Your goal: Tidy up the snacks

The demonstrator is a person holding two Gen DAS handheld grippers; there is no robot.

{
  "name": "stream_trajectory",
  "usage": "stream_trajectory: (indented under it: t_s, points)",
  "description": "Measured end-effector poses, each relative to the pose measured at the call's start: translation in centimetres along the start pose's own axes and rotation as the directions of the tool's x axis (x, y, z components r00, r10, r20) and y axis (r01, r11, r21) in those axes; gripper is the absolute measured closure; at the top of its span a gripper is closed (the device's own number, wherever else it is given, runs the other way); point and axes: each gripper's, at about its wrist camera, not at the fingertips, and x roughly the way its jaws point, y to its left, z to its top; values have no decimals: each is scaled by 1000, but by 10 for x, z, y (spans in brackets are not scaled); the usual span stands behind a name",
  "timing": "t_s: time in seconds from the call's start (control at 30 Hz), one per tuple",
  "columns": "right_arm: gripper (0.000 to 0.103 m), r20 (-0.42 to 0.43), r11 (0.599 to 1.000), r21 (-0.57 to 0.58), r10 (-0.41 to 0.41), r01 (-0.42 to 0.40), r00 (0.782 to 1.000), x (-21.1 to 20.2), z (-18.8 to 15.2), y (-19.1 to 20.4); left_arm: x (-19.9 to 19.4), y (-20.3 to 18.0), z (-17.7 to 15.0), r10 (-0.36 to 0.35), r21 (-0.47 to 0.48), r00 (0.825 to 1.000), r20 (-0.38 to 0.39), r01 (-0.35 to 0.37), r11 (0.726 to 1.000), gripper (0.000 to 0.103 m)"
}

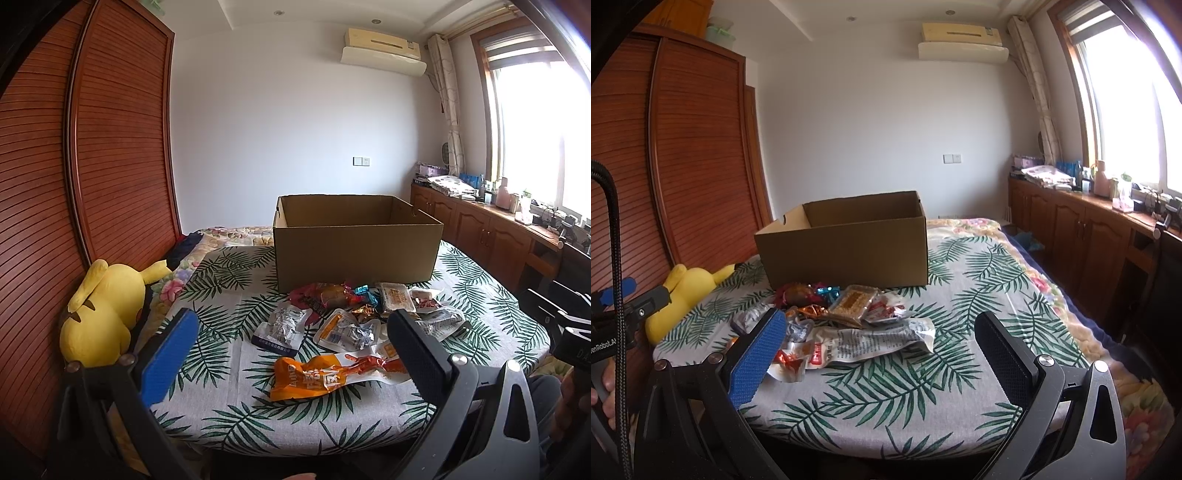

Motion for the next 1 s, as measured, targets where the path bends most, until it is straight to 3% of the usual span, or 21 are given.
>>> stream_trajectory:
  t_s: [1.0]
  points:
    - [0, 3, 1000, 1, -4, 4, 1000, 1, -1, -1, -1, -2, 3, -7, -3, 1000, 0, 7, 1000, 0]
